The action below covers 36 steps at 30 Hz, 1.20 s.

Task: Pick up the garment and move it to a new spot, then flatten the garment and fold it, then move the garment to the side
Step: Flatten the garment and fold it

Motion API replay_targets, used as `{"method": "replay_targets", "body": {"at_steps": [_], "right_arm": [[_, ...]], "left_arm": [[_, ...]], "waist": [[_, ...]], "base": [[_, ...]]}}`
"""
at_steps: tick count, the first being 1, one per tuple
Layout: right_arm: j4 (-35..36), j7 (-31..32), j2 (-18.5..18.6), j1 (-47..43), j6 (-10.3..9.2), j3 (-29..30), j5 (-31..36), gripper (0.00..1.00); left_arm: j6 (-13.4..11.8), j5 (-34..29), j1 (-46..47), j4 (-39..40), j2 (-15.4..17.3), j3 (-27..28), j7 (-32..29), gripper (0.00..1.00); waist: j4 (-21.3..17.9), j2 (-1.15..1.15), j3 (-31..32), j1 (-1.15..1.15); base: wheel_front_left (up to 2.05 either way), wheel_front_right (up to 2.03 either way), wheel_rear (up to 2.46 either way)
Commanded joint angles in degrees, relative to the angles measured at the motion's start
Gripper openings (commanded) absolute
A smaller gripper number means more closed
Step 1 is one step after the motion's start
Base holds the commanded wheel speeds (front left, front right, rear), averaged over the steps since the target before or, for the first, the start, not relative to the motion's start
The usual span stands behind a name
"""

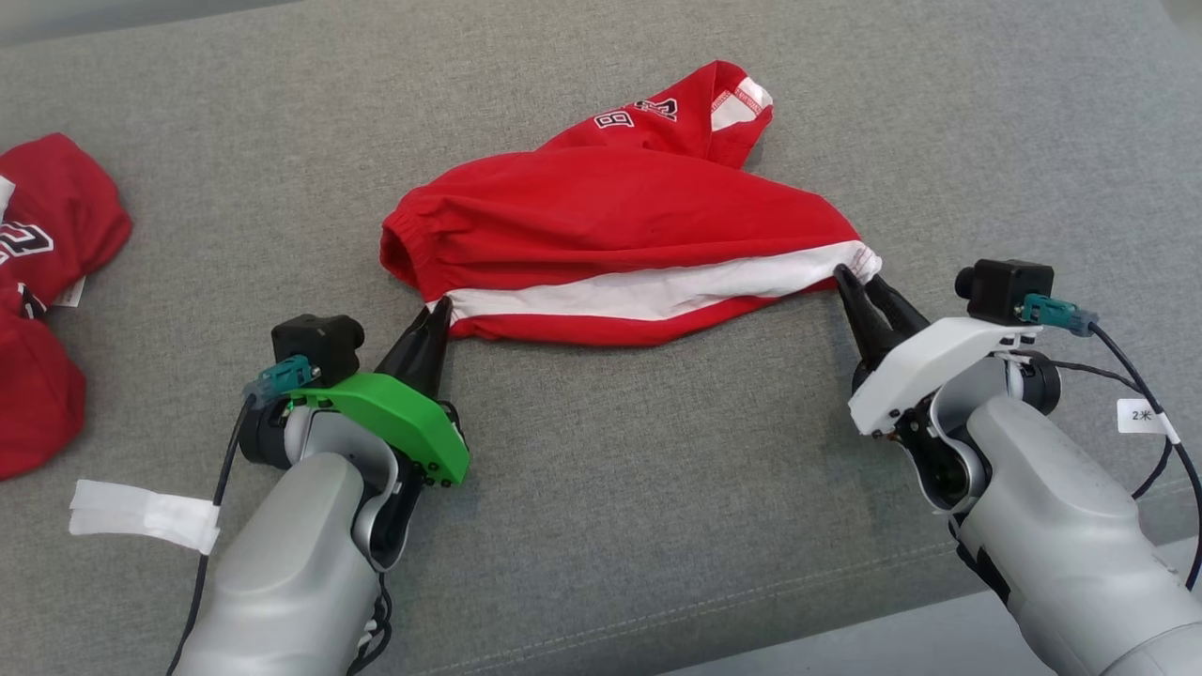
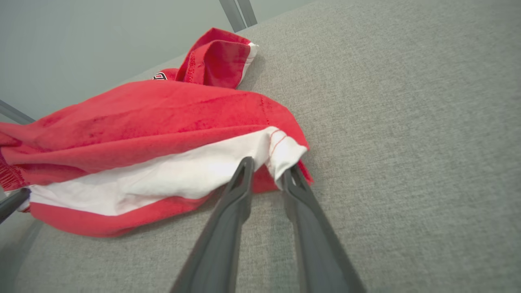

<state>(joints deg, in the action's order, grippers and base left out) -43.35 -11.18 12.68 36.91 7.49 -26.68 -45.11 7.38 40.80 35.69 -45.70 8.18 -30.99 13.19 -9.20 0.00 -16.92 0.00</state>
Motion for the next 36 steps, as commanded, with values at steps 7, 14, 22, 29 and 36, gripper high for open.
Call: {"method": "replay_targets", "body": {"at_steps": [7, 14, 22, 29, 36], "right_arm": [[0.3, -2.3, 2.1, 2.1, 0.0, -4.0, -3.8, 0.0], [5.1, -3.8, 5.2, 2.9, 0.0, -5.9, -5.5, 0.0], [13.9, -4.0, 10.4, 2.6, 0.0, -5.6, -6.1, 0.0], [22.6, -1.8, 14.4, 1.7, 0.0, -4.4, -6.0, 0.0], [30.0, 2.9, 15.6, 2.8, 0.0, -1.3, -6.5, 0.0]], "left_arm": [[0.2, 0.7, 1.0, -0.2, 0.6, 0.1, 0.7, 0.0], [0.2, 2.7, -0.6, 2.6, 0.6, 1.3, 1.4, 0.0], [0.2, 9.4, -3.2, 12.7, 2.2, 3.4, 0.6, 0.0], [-2.3, 13.4, -5.8, 26.7, 6.9, 5.5, -6.4, 0.0], [-7.1, 17.0, -3.8, 41.9, 11.9, 8.1, -15.9, 0.0]], "waist": [[0.0, 0.0, 0.2, 0.0], [0.0, 0.0, 2.0, 0.0], [0.0, 0.0, 6.6, 0.0], [0.1, 0.0, 12.2, 0.0], [-0.3, 0.0, 16.0, 0.0]], "base": [[0.0, 0.0, 0.0], [0.0, 0.0, 0.0], [0.0, 0.0, 0.0], [0.0, 0.0, 0.0], [0.0, 0.0, 0.0]]}}
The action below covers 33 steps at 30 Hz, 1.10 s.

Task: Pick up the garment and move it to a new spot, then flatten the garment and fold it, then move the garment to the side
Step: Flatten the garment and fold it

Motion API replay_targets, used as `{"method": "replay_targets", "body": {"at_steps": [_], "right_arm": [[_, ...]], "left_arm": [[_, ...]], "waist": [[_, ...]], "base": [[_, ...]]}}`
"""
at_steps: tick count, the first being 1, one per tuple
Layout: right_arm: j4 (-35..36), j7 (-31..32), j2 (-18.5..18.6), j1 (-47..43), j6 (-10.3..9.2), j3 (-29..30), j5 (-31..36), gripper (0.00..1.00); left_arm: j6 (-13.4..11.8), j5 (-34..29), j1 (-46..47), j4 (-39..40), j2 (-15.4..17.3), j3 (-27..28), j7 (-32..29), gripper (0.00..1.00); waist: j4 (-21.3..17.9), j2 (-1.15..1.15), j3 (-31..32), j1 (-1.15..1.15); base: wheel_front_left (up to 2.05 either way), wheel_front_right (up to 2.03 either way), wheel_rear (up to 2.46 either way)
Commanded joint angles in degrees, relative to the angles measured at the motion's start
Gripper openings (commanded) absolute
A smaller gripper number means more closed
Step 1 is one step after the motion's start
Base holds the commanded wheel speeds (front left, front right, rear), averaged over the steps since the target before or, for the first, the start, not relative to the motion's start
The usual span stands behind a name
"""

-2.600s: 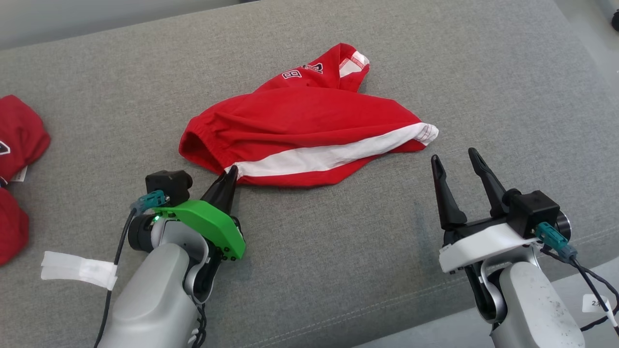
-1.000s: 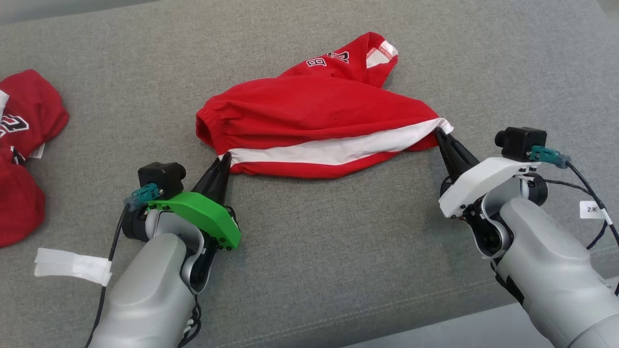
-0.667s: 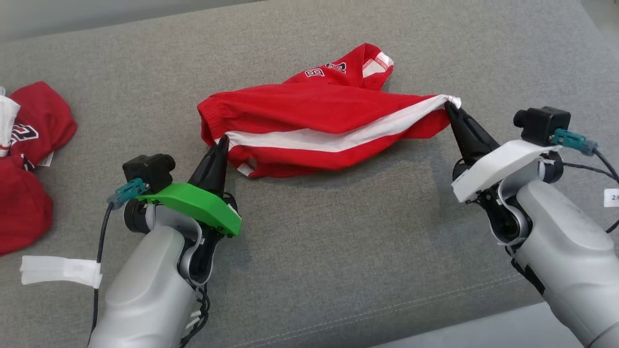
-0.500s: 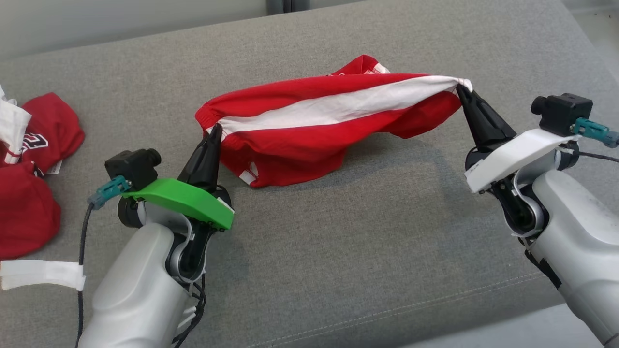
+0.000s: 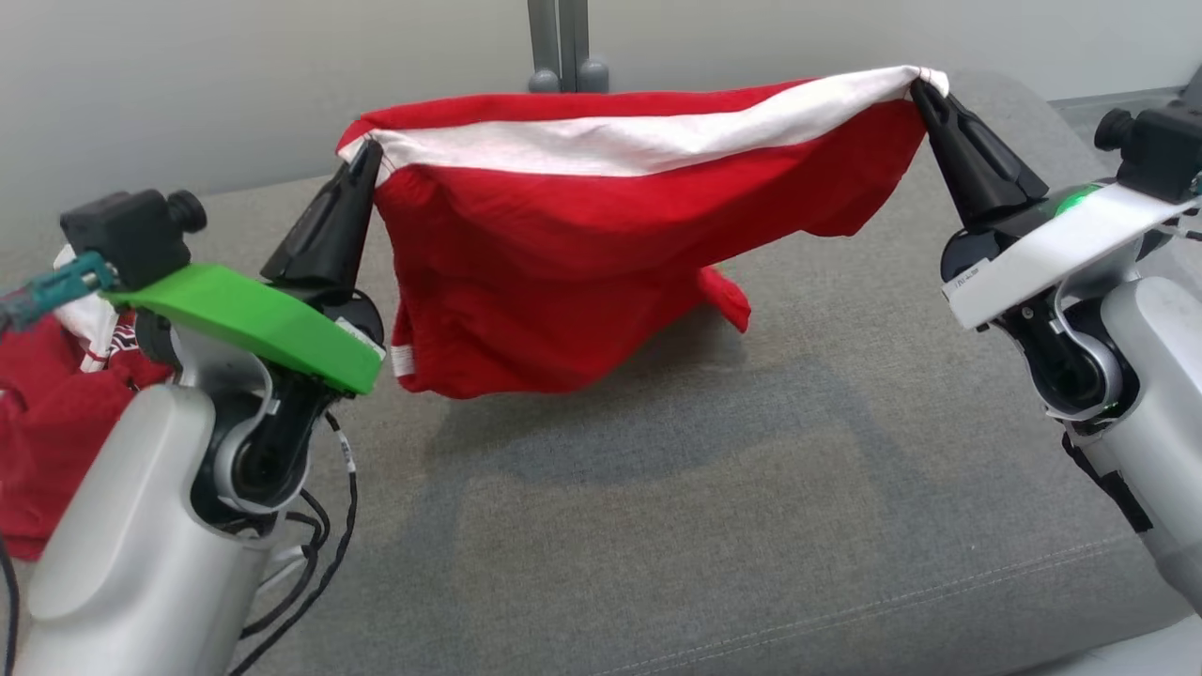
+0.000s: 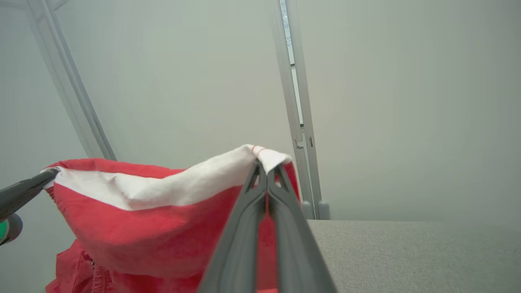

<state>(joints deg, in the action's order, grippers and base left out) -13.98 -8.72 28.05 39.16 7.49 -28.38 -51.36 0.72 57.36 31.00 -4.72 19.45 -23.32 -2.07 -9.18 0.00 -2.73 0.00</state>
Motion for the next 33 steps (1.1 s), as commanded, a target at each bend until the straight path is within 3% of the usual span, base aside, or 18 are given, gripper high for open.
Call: {"method": "replay_targets", "body": {"at_steps": [1, 5, 9, 12, 17, 26, 30, 33], "right_arm": [[1.7, 1.1, 0.2, 0.8, 0.0, 1.1, -0.3, 0.0], [5.0, 4.2, -0.7, 1.9, 0.0, 3.6, 0.2, 0.0], [5.6, 7.7, -2.9, 4.8, 0.0, 4.9, 1.7, 0.0], [4.1, 9.2, -4.5, 6.9, 0.0, 5.0, 2.5, 0.0], [-3.8, 9.5, -10.4, 15.3, 0.0, 4.1, 5.3, 0.0], [-24.1, -4.6, -18.5, 36.9, 0.0, 10.8, 15.5, 0.0], [-25.8, -6.4, -20.6, 42.3, 0.0, 15.2, 19.3, 0.0], [-22.3, -6.5, -21.9, 40.8, 0.0, 17.5, 20.8, 0.0]], "left_arm": [[-1.1, 0.9, 1.4, 2.7, 1.3, 0.7, -2.0, 0.0], [-3.7, 1.0, 4.9, 6.9, 3.9, 1.3, -7.2, 0.0], [-5.9, 1.2, 9.8, 5.0, 5.4, 1.1, -12.2, 0.0], [-6.7, 0.4, 12.6, 2.1, 6.1, 0.4, -14.6, 0.0], [-6.8, -3.3, 21.4, -6.6, 6.1, -1.6, -16.9, 0.0], [-3.7, -10.5, 41.1, -20.1, 2.0, -2.3, -8.0, 0.0], [-0.9, -13.5, 48.1, -24.0, 0.9, -2.2, -1.2, 0.0], [1.5, -13.9, 49.9, -27.1, 0.8, -1.8, 3.2, 0.0]], "waist": [[-0.4, 0.0, 2.0, 0.0], [-0.8, 0.0, 2.2, 0.0], [-1.6, 0.0, 0.4, 0.0], [-2.2, 0.0, -1.2, 0.0], [-4.5, 0.0, -6.2, 0.0], [-8.5, 0.0, -15.6, 0.0], [-9.3, 0.0, -21.3, 0.0], [-9.5, 0.0, -25.2, 0.0]], "base": [[0.0, 0.0, 0.0], [0.0, 0.0, 0.0], [0.0, 0.0, 0.0], [0.0, 0.0, 0.0], [0.0, 0.0, 0.0], [0.0, 0.0, 0.0], [0.0, 0.0, 0.0], [0.0, 0.0, 0.0]]}}
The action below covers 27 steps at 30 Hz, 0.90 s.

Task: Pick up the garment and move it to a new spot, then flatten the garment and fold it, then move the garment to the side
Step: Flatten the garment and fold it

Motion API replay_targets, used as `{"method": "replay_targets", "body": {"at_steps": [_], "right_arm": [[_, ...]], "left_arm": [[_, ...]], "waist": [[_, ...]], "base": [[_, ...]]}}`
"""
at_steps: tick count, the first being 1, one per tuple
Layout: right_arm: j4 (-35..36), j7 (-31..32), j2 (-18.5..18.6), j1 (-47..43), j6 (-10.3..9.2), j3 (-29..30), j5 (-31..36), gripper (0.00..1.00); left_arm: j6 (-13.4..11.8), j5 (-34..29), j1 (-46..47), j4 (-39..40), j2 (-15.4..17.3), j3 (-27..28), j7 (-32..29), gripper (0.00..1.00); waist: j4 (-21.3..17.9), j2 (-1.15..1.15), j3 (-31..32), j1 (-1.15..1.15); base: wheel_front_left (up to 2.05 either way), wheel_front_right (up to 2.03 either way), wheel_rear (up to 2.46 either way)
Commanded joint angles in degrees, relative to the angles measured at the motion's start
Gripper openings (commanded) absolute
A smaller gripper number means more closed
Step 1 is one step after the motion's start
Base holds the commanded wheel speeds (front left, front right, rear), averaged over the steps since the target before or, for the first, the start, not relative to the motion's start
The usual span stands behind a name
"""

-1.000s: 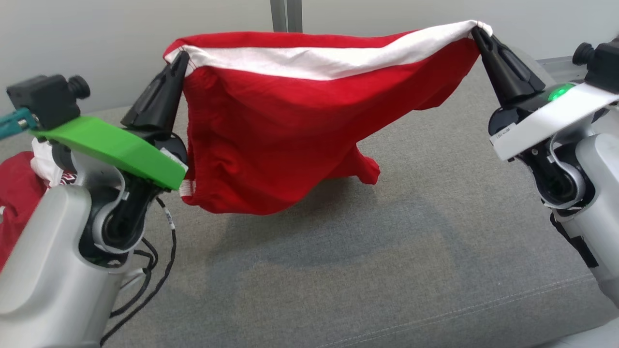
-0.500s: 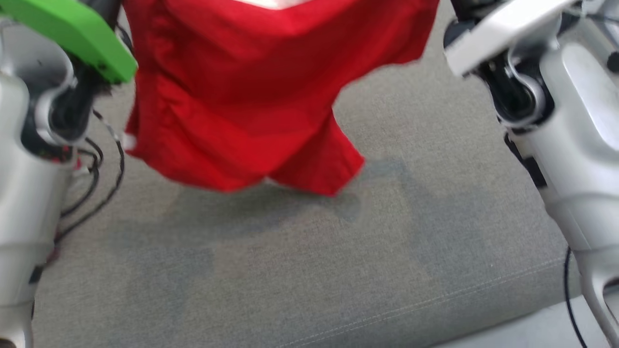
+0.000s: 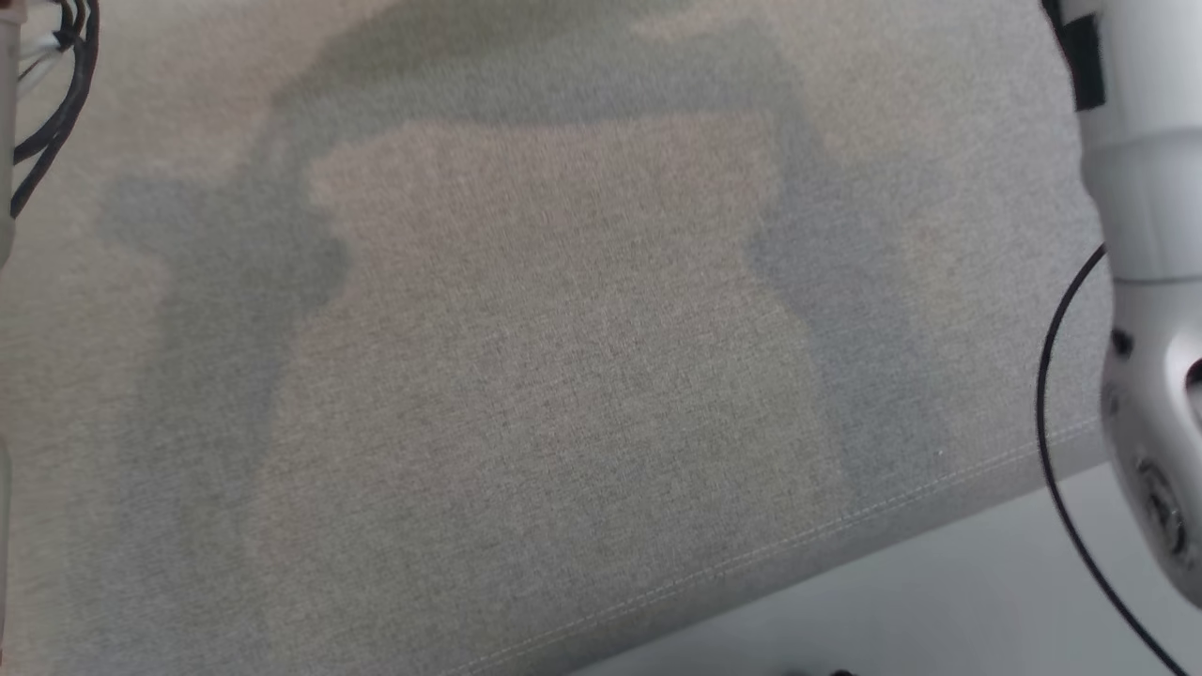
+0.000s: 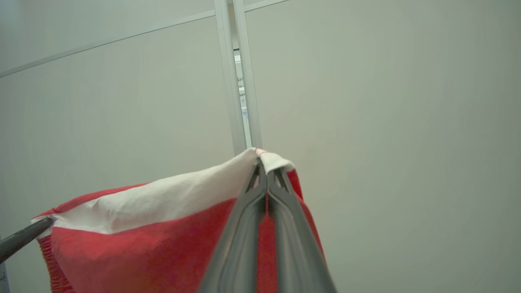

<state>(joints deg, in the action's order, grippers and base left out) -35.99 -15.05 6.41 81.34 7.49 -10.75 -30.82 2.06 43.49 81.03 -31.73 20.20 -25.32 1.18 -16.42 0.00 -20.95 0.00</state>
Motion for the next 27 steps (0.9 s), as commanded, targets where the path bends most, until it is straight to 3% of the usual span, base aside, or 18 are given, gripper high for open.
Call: {"method": "replay_targets", "body": {"at_steps": [1, 6, 10, 18, 23, 27], "right_arm": [[0.4, -0.1, -0.6, -3.0, 0.0, -0.5, 0.6, 0.0], [3.8, -0.2, -1.4, -11.3, 0.0, -6.3, 0.4, 0.0], [7.3, -0.2, 0.9, -18.1, -0.01, -10.6, -2.3, 0.0], [17.3, -0.2, 6.2, -29.5, 0.0, -13.4, -6.5, 0.0], [21.6, -0.2, 9.2, -36.6, 0.0, -14.5, -5.0, 0.0], [24.0, -0.2, 10.3, -41.6, -0.01, -13.5, -4.7, 0.0]], "left_arm": [[0.8, 0.1, -0.6, -1.3, 0.3, 0.1, 0.7, 0.0], [3.7, 0.5, -7.0, -6.2, 1.4, -1.6, 5.2, 0.0], [5.1, 2.8, -13.2, -6.2, 1.2, -2.1, 8.7, 0.0], [5.5, 9.0, -25.9, 4.4, 3.2, -3.6, 12.4, 0.0], [5.5, 9.3, -36.5, 10.9, 5.8, -5.1, 13.1, 0.0], [4.3, 9.5, -43.4, 13.5, 5.9, -4.9, 13.6, 0.0]], "waist": [[-2.3, 0.0, -8.2, 0.0], [-1.9, 0.0, -11.5, 0.0], [-1.0, 0.0, -12.0, 0.0], [1.7, 0.0, -9.2, 0.0], [3.1, 0.0, -6.2, 0.0], [3.8, 0.0, -4.0, 0.0]], "base": [[0.0, 0.0, 0.0], [0.0, 0.0, 0.0], [0.0, 0.0, 0.0], [0.0, 0.0, 0.0], [0.0, 0.0, 0.0], [0.0, 0.0, 0.0]]}}
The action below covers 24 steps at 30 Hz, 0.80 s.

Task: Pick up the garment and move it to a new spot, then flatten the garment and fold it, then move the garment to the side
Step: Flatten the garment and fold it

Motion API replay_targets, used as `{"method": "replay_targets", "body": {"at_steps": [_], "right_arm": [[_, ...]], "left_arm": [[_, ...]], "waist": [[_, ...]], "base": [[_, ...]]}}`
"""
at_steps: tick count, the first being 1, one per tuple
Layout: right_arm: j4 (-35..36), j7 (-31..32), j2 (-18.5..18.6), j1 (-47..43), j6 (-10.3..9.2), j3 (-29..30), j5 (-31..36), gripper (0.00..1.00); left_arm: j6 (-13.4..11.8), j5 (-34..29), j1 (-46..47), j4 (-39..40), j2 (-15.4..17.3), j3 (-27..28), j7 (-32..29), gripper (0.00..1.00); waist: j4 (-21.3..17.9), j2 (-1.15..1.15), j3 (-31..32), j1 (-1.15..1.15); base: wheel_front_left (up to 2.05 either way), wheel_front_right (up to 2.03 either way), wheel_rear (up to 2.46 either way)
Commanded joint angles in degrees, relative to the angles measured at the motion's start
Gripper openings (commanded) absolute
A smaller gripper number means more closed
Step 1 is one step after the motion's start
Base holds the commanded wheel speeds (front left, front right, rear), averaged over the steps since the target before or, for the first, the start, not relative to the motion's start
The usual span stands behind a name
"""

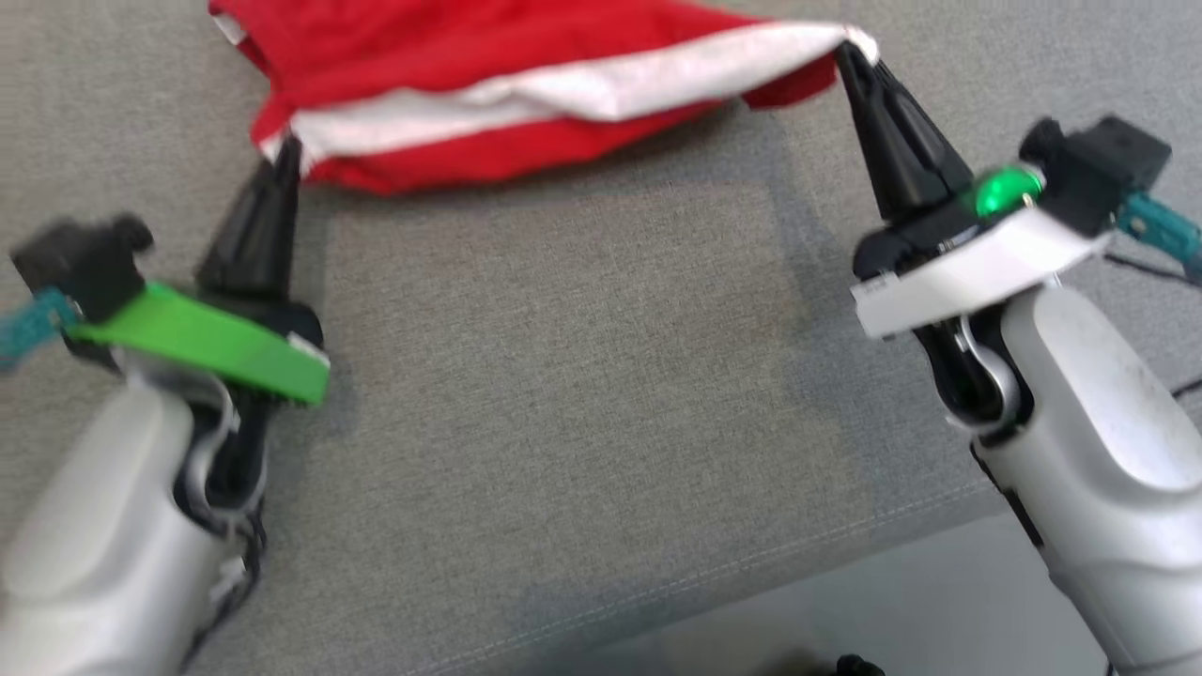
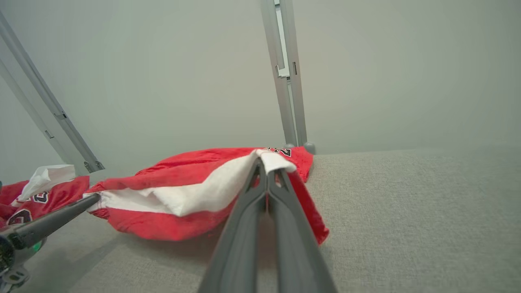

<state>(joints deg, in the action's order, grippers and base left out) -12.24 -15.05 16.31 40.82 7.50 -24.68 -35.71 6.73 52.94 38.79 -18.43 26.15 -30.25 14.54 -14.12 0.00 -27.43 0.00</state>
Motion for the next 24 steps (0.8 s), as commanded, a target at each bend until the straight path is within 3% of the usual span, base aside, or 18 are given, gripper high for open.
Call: {"method": "replay_targets", "body": {"at_steps": [1, 7, 16, 24], "right_arm": [[1.0, -0.2, 0.6, -2.9, -0.02, 1.2, 0.1, 0.0], [4.5, -0.2, 1.7, -14.4, -0.01, 4.1, 1.8, 0.0], [10.3, -0.2, 2.8, -29.4, -0.01, 4.9, 4.5, 0.0], [15.3, 0.3, 3.4, -39.2, -0.02, 6.2, 6.2, 0.0]], "left_arm": [[-0.8, 0.2, -3.4, 0.9, -0.4, 0.3, 0.3, 0.0], [-2.7, -1.8, -15.6, 4.0, -3.2, 2.4, 0.7, 0.0], [-3.3, -9.2, -31.8, 10.6, -9.1, 9.5, 0.7, 0.0], [-3.5, -14.8, -43.3, 17.5, -12.1, 15.1, 0.6, 0.0]], "waist": [[1.8, 0.0, 3.2, 0.0], [3.2, 0.0, 8.7, 0.0], [3.8, 0.0, 15.6, 0.0], [3.5, 0.0, 18.3, 0.0]], "base": [[0.0, 0.0, 0.0], [0.0, 0.0, 0.0], [0.0, 0.0, 0.0], [0.0, 0.0, 0.0]]}}
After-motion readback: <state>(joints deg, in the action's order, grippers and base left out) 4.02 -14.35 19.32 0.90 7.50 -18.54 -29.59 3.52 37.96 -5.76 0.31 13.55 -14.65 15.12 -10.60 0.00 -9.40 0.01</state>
